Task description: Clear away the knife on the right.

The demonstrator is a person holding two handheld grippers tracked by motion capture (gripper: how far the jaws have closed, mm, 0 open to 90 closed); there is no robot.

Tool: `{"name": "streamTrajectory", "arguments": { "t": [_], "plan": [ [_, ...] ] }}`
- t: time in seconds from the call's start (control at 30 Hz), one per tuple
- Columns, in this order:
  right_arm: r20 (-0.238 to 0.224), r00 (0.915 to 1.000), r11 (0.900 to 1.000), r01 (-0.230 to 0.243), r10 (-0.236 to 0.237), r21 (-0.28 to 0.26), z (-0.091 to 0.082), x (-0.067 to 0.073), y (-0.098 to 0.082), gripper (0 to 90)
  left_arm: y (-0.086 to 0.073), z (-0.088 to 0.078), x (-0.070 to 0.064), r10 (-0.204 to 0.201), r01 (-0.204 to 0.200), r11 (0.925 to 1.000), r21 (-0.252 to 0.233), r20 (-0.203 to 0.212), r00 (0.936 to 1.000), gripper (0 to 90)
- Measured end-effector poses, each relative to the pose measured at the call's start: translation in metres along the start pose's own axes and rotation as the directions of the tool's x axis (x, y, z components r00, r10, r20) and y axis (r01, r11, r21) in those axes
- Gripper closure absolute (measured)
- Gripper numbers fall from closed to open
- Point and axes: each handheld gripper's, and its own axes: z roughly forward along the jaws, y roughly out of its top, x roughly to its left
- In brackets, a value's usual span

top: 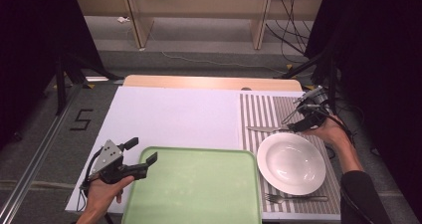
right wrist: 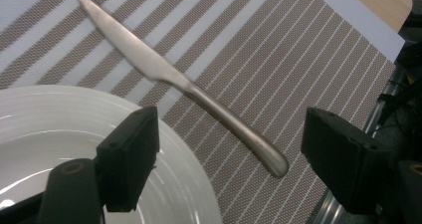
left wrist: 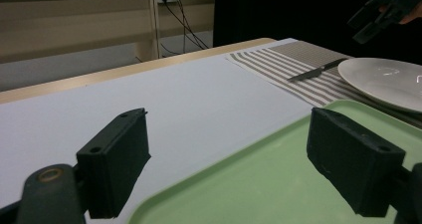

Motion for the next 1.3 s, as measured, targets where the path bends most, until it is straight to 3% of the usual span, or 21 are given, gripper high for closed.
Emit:
{"name": "streamTrajectory", "arguments": {
  "t": [0.27,0.3,0.43,0.47,0.73,1.0,1.3],
  "plan": [
    [0.016,0.9998,0.997,0.009,-0.01,0.081,0.018,-0.011,0.011,23.6,0.0,0.0,0.0,-0.002,0.002,1.0,0.006,-0.009,1.0,16.4],
    [0.019,0.9993,0.996,0.031,-0.033,0.083,0.02,-0.014,0.013,23.6,0.0,0.0,0.0,-0.002,0.002,1.0,0.006,-0.009,1.0,16.4],
    [0.01,0.9997,0.992,0.02,-0.022,0.123,0.026,-0.018,0.019,23.8,0.0,0.0,0.0,-0.001,0.001,1.0,0.006,-0.009,1.0,16.4],
    [0.013,0.9991,0.991,0.039,-0.041,0.126,0.028,-0.02,0.021,23.9,0.0,0.0,0.0,-0.001,0.001,1.0,0.005,-0.008,1.0,16.4],
    [-0.002,0.9969,0.978,0.078,-0.079,0.193,0.042,-0.021,0.032,25.0,0.0,0.0,0.001,-0.003,0.003,1.0,-0.002,-0.004,1.0,16.4],
    [-0.007,0.9915,0.957,0.127,-0.13,0.261,0.056,-0.02,0.033,26.0,0.0,-0.001,0.001,-0.002,0.002,1.0,0.002,-0.013,0.9999,16.4],
    [-0.026,0.9926,0.938,0.12,-0.118,0.326,0.072,-0.019,0.032,28.2,0.0,0.0,0.002,-0.006,0.006,1.0,0.003,-0.013,0.9999,16.4]
  ]
}}
